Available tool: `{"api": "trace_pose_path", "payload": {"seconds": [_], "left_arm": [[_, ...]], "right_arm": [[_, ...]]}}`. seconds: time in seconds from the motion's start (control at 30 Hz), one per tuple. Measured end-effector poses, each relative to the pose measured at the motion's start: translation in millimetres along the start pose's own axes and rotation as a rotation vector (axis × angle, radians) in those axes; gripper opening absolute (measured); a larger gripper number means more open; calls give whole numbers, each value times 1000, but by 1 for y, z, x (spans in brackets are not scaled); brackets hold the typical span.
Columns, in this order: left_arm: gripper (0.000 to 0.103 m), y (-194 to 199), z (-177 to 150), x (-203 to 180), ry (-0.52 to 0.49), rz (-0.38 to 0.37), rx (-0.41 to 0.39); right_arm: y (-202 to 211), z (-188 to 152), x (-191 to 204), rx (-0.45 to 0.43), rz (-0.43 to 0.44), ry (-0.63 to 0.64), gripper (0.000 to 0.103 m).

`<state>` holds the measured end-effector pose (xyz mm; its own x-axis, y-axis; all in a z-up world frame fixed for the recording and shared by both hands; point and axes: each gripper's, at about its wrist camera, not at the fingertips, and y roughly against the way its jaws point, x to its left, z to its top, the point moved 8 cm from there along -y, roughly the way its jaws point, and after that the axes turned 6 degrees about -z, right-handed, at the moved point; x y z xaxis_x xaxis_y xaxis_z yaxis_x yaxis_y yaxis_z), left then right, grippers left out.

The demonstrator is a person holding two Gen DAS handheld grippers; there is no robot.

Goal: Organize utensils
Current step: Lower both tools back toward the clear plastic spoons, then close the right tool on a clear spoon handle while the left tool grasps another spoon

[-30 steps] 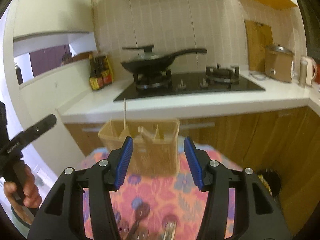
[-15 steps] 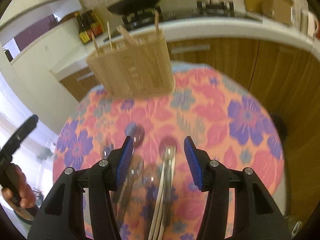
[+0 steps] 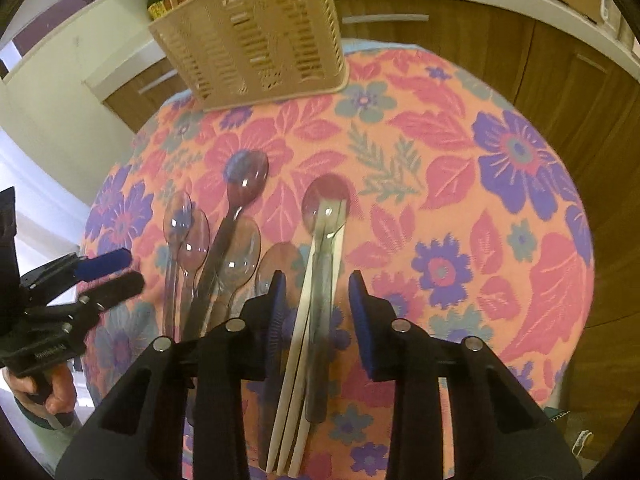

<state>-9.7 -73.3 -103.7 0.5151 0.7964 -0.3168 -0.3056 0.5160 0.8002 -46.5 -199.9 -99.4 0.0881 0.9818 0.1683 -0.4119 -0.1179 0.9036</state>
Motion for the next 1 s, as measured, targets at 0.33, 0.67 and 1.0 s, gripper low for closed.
{"api": "trace_pose_path", "payload": {"seconds": [0.33,0.67,1.0], "left_arm": [[39,-25,-1,-8,-27,82,47],[17,-28,1,-7,-65,187,37],[1,-6,3,20,49,151,-21]], "right_arm": [[-19,-2,2,27,-40,24,16],[-8,0,-3,-8,-24,11,9],[-2,2,-37,-5,-75,-32,9]]}}
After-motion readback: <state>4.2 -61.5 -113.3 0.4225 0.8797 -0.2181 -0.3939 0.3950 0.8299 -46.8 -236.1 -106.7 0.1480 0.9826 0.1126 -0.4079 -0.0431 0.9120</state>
